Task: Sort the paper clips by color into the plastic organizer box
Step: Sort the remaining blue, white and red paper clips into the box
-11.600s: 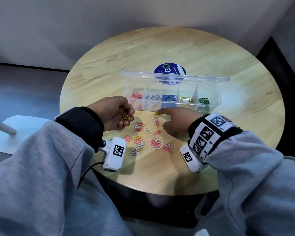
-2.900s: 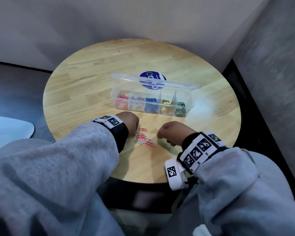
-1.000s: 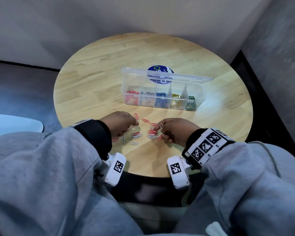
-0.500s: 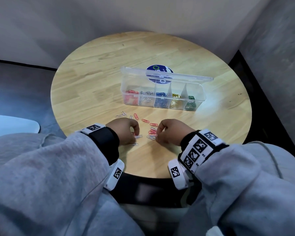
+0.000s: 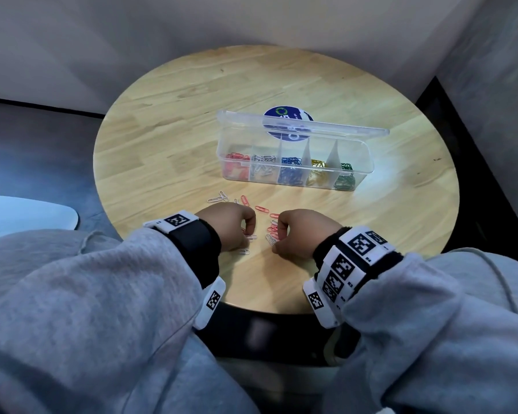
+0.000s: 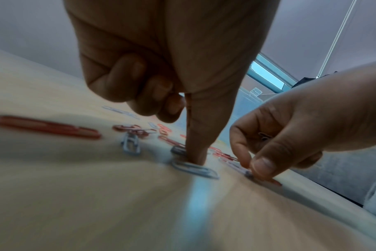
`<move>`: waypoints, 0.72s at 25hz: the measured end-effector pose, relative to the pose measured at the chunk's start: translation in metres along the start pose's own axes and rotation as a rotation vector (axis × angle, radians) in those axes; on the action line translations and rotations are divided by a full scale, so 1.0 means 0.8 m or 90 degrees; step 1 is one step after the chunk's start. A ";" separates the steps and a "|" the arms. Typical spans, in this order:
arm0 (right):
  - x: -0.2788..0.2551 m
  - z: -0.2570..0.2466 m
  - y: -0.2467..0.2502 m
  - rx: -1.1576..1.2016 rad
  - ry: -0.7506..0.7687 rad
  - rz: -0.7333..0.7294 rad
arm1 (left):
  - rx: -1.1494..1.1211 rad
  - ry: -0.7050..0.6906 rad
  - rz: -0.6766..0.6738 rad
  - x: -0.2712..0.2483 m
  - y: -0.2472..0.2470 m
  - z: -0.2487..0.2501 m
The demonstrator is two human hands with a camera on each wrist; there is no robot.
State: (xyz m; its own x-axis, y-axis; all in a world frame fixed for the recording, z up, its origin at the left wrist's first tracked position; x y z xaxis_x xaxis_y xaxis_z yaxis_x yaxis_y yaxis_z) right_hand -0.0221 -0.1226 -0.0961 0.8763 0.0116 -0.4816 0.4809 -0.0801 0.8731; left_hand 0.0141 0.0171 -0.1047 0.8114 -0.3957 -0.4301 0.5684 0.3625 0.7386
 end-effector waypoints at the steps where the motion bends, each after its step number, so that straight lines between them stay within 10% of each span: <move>1: 0.002 -0.001 0.000 -0.004 -0.003 0.000 | -0.003 -0.004 0.004 0.000 0.000 0.000; 10: 0.010 0.002 -0.004 0.039 -0.021 -0.037 | 0.052 0.000 -0.002 0.000 0.000 0.008; 18: 0.007 0.043 0.008 0.525 -0.039 -0.090 | 0.071 0.002 -0.028 0.001 0.000 0.008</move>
State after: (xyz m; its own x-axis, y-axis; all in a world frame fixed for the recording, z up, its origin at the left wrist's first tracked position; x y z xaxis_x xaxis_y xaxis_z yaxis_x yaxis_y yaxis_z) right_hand -0.0149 -0.1577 -0.0958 0.7953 0.0240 -0.6058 0.3899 -0.7854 0.4807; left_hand 0.0136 0.0112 -0.1013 0.7867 -0.4060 -0.4650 0.5848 0.2490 0.7720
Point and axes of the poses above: each hand's wrist, its own x-axis towards the middle knuckle, its own y-axis out of the back of the hand, z = x × y, the point moved 2 cm from there along x, towards the middle knuckle, and after that the axes turned 12 degrees about -x, right-handed, at the moved point
